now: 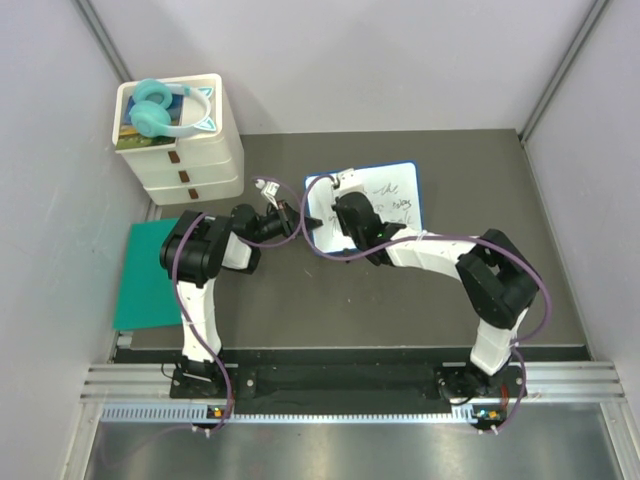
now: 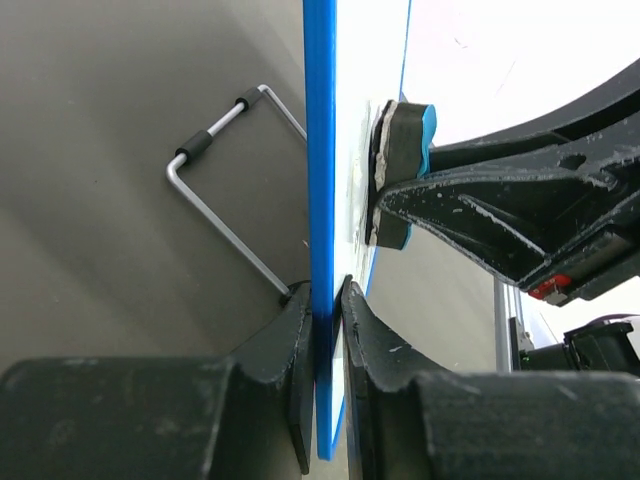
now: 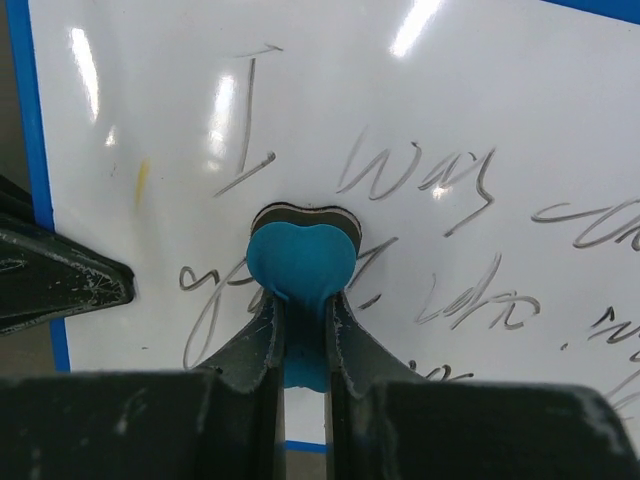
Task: Erase the whiteboard
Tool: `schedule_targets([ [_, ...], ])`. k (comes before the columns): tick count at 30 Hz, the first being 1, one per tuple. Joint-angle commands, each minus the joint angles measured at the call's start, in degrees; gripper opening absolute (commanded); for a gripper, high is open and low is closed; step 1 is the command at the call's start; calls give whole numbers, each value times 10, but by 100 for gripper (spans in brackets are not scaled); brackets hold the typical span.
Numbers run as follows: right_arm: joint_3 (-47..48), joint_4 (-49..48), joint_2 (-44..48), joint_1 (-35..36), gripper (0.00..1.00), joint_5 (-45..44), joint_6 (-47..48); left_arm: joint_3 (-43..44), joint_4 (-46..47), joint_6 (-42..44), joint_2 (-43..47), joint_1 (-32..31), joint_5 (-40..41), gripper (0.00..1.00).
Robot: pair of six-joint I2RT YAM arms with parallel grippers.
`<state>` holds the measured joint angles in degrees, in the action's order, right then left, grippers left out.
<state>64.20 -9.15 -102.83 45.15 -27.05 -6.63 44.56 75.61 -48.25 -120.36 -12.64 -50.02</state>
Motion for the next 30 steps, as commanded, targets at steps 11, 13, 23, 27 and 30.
schedule_targets([
  [11, 20, -14, -61, 48, 0, -46, -5, -3, -67, 38, 22, -14, -19, 0],
  [13, 4, -21, -64, 44, 0, -121, -10, -5, -72, 40, 24, -14, -15, 0],
  [23, -87, 11, -6, -91, 0, -98, -129, -11, -75, 40, 28, -14, -17, 0],
  [27, -100, -22, 3, -88, 0, -46, -92, -10, -80, 46, 28, -13, -17, 0],
  [30, -110, -60, -2, -64, 0, 17, -69, -9, -80, 44, 29, -14, -18, 0],
])
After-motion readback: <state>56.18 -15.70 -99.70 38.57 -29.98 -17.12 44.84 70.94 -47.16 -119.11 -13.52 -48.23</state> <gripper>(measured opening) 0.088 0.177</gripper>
